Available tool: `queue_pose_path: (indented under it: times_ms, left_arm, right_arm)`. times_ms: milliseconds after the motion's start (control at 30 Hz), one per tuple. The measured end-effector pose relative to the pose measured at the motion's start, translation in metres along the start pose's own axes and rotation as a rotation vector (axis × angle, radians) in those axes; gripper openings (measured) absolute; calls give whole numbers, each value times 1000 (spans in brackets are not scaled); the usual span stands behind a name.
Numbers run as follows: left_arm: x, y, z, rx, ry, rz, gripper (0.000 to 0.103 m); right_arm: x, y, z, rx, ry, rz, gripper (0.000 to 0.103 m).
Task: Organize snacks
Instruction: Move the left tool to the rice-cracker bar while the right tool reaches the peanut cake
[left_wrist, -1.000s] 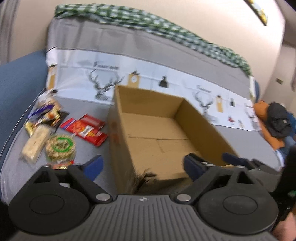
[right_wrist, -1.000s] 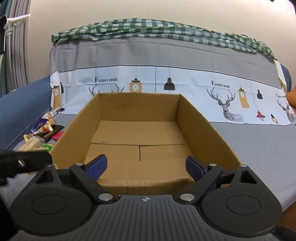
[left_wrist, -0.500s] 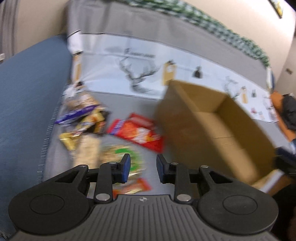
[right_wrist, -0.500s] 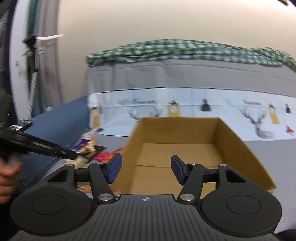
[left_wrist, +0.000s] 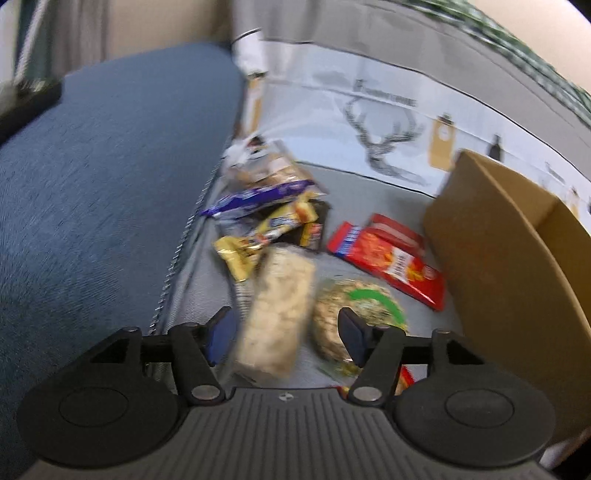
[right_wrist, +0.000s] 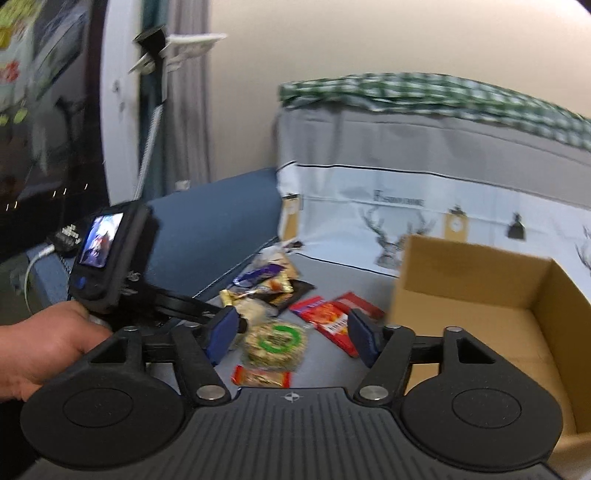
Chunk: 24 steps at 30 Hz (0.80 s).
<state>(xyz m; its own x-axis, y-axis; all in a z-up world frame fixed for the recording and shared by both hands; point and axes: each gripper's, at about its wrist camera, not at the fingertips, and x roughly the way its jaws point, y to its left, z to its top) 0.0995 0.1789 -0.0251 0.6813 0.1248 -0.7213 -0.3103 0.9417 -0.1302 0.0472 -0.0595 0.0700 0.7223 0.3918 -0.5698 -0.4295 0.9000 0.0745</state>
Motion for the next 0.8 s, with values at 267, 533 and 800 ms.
queue_pose_path:
  times_ms: [267, 533, 800]
  left_arm:
    - [28, 5, 4, -37, 100, 3, 62]
    - [29, 14, 3, -97, 97, -47, 41]
    - [24, 15, 3, -103, 75, -85, 41]
  right_arm:
    - [66, 8, -3, 38, 105, -84, 73]
    - [128, 15, -17, -11, 245, -119, 84]
    - [197, 30, -26, -57, 363, -98, 89]
